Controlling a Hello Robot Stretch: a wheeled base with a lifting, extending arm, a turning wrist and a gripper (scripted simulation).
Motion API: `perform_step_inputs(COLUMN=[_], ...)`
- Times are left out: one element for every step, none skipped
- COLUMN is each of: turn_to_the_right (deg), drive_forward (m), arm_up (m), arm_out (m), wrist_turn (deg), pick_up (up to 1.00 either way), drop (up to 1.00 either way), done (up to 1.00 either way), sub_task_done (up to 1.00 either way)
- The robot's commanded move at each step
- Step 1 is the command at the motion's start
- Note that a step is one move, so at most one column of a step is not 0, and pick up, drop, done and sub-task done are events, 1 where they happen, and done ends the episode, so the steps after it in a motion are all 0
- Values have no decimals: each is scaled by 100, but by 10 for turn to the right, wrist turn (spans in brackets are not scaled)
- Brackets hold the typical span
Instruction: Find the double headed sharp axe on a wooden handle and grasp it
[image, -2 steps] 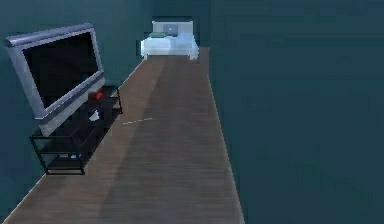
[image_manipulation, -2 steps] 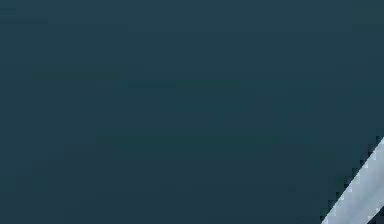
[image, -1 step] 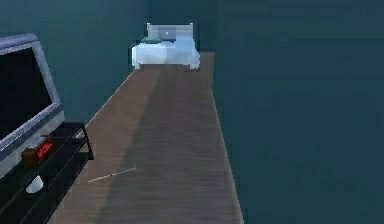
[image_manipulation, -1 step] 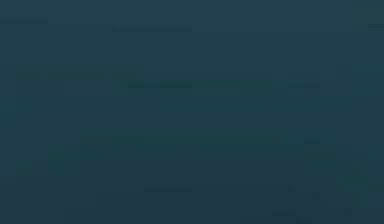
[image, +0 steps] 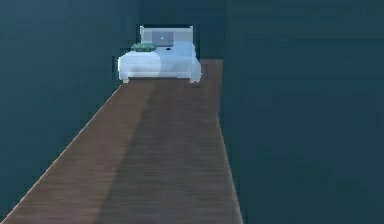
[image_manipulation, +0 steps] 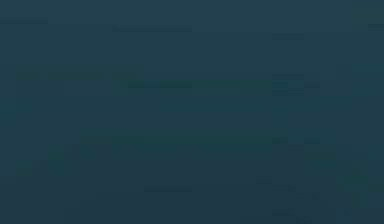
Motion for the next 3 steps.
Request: perform_step_inputs(turn_to_the_right=[0, 0, 30], drive_forward=[100, 100, 0], arm_up=[0, 0, 0], arm_out=[0, 0, 0], wrist_turn=[0, 0, 0], pick_up=[0, 0, 0], drop=[0, 0, 0], done=[0, 0, 0], sub_task_done=[0, 0, 0])
